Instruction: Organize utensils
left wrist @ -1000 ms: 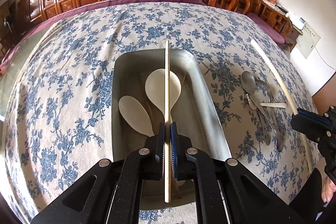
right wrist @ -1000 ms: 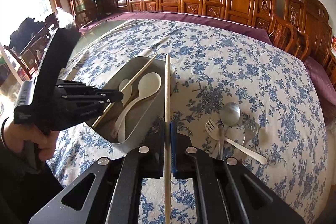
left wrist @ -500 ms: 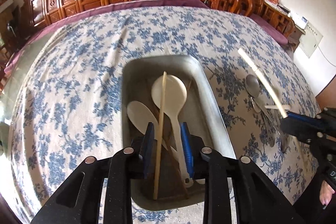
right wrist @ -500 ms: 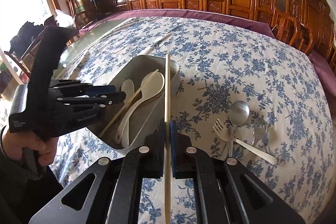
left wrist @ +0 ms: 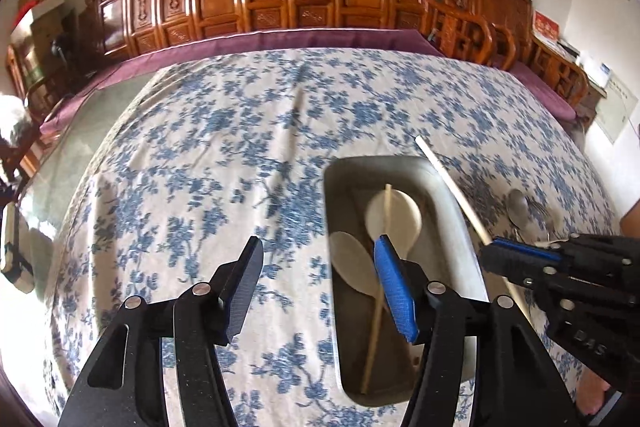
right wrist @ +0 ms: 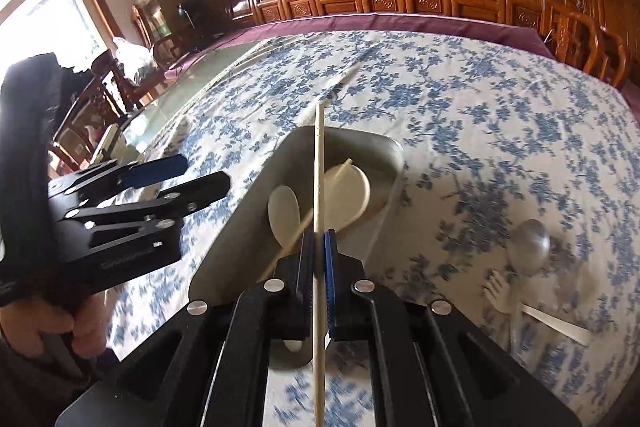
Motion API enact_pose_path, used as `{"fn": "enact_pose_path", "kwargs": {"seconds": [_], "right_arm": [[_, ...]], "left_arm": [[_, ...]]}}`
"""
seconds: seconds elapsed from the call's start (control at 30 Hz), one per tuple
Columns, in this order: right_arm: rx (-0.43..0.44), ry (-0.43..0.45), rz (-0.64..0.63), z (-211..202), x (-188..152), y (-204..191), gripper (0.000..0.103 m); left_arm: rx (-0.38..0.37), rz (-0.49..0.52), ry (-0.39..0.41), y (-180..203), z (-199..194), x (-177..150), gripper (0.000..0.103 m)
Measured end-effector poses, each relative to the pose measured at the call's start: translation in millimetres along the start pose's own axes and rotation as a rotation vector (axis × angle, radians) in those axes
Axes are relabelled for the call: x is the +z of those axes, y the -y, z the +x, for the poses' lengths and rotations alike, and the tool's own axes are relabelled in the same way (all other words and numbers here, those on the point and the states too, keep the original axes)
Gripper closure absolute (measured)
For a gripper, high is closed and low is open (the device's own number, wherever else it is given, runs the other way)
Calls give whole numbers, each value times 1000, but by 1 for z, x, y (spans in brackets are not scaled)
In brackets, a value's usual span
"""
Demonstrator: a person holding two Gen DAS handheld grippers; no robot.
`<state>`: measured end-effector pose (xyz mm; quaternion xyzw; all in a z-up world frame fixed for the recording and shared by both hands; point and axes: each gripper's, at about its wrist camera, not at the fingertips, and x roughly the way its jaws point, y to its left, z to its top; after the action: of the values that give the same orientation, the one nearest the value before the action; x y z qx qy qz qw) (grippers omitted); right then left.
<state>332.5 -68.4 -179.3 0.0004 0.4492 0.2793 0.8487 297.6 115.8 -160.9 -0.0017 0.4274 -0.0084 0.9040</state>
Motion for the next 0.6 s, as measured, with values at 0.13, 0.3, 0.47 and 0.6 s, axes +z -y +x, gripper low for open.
{"fn": "enact_pose_path", "kwargs": {"seconds": [0.13, 0.3, 0.47, 0.6], "right_arm": [[11, -1, 10, 20, 9, -5, 97], [16, -3, 11, 38, 14, -13, 97], [20, -21, 12, 55, 10, -15, 97], [28, -34, 15, 63, 3, -12, 96]], "left_arm": [[9, -37, 11, -14, -3, 2, 47], [15, -71, 28, -26, -7, 4, 38], [21, -87, 36, -32, -9, 5, 37], [19, -106, 46, -36, -12, 7, 36]]}}
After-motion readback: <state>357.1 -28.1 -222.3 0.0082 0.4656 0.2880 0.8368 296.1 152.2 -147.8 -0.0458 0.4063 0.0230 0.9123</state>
